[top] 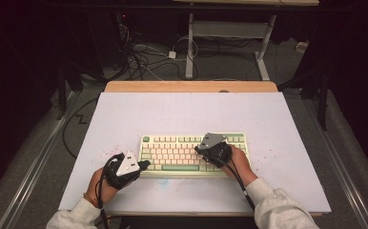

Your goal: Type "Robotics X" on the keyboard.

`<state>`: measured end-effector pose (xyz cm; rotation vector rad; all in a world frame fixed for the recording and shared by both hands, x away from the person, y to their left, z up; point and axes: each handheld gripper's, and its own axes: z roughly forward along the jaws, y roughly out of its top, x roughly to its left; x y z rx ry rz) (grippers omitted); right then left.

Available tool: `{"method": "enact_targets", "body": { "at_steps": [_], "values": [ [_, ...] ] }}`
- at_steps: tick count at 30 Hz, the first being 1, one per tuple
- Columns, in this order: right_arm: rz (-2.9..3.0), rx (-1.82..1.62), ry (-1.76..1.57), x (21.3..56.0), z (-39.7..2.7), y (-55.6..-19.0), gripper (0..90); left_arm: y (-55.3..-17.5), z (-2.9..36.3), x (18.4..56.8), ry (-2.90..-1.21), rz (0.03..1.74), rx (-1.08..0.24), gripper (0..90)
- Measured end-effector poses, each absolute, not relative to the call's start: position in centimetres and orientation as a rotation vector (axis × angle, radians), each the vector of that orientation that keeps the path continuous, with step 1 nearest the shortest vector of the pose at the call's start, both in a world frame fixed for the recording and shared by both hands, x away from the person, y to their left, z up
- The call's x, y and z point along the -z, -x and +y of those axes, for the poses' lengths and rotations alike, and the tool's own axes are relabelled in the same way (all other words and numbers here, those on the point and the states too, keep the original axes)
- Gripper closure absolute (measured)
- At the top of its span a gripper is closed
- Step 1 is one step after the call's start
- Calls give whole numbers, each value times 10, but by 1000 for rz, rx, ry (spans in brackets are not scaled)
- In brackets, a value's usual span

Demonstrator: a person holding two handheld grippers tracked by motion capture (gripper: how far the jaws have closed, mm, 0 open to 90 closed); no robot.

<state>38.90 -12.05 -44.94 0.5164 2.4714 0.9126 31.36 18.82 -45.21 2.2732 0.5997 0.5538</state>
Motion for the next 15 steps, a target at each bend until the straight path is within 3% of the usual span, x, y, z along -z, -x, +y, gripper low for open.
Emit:
{"method": "enact_targets", "body": {
  "at_steps": [15],
  "values": [
    [2453, -931, -534, 441, -121, -386, 900, -314, 189, 453, -2275, 606, -552, 863]
  ]
}}
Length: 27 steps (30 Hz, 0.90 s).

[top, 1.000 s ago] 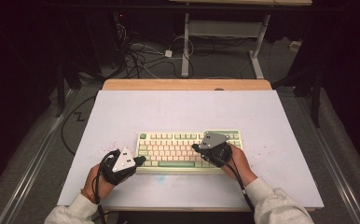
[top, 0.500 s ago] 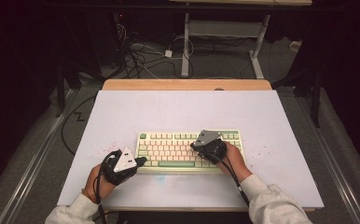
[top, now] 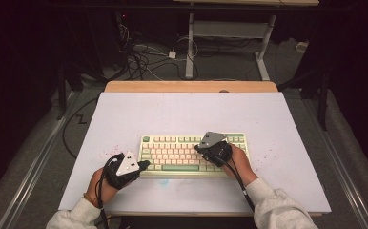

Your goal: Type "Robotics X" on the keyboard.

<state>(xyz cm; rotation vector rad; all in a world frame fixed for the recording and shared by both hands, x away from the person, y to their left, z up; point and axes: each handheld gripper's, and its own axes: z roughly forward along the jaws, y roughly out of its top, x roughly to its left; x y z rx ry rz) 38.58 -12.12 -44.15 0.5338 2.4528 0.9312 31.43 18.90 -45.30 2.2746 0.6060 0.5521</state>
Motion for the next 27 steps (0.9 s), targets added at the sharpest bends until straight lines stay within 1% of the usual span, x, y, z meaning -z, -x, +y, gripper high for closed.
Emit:
{"method": "enact_targets", "body": {
  "at_steps": [11, 27],
  "values": [
    [2361, -1088, -527, 422, -137, -365, 900, -314, 187, 452, -2279, 601, -559, 863],
    [2303, -1143, -522, 407, -169, -344, 900, -313, 186, 452, -2277, 593, -572, 863]
  ]
}}
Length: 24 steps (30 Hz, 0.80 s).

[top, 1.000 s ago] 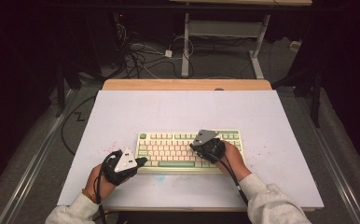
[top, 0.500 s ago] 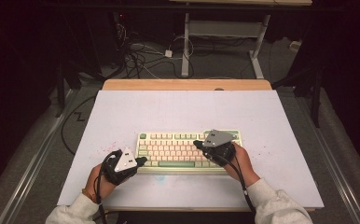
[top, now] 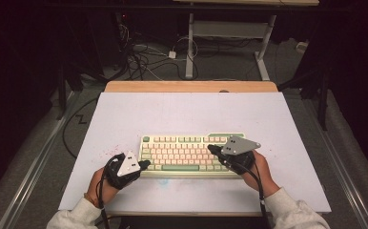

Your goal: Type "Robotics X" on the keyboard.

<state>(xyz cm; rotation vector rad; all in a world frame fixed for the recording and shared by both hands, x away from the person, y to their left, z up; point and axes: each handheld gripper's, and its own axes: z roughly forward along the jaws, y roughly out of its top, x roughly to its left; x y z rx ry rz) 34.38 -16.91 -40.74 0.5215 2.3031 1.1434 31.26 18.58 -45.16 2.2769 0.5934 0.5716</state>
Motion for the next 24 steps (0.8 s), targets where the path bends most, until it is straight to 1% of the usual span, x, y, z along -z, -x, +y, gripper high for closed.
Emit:
{"method": "enact_targets", "body": {
  "at_steps": [24],
  "values": [
    [2301, -1112, -538, 417, -200, -322, 900, -314, 179, 447, -2266, 572, -580, 863]
  ]
}}
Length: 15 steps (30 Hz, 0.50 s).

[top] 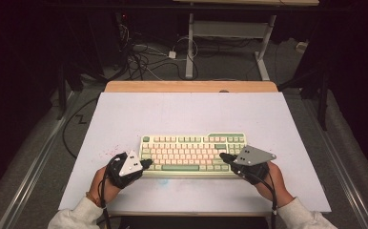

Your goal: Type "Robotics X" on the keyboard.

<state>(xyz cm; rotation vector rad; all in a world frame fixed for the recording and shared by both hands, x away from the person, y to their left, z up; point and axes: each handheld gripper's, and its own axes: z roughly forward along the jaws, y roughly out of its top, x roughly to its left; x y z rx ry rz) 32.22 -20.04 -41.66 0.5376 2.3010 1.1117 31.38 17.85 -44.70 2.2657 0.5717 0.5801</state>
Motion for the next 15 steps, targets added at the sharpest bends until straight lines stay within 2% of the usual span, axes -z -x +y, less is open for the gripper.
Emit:
{"method": "enact_targets", "body": {
  "at_steps": [15],
  "values": [
    [2303, -1092, -564, 422, -217, -309, 900, -337, 145, 440, -2273, 531, -541, 863]
  ]
}}
